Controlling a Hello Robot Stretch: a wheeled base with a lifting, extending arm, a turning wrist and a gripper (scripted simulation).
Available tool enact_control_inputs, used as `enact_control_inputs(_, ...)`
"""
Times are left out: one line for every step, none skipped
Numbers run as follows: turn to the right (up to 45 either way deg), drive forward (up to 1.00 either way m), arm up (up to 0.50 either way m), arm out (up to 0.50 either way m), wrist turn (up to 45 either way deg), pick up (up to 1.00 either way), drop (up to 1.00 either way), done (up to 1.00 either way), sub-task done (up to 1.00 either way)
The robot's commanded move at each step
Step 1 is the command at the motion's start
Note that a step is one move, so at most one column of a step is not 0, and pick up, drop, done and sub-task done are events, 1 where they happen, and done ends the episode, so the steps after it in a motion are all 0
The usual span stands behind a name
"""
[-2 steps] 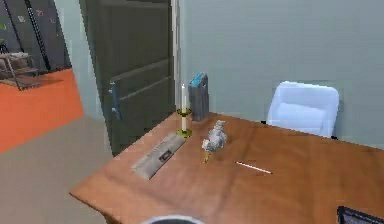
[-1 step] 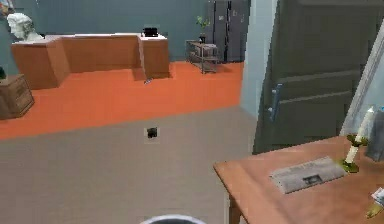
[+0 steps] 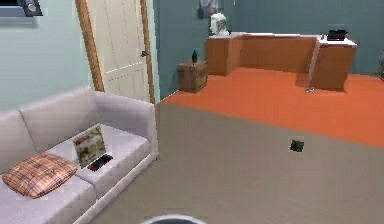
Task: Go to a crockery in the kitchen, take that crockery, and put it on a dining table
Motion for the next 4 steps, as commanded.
enact_control_inputs(-27.0,0.0,0.0,0.0,0.0,0.0,0.0,0.0,0.0)
enact_control_inputs(45.0,0.0,0.0,0.0,0.0,0.0,0.0,0.0,0.0)
enact_control_inputs(45.0,0.0,0.0,0.0,0.0,0.0,0.0,0.0,0.0)
enact_control_inputs(9.0,0.0,0.0,0.0,0.0,0.0,0.0,0.0,0.0)
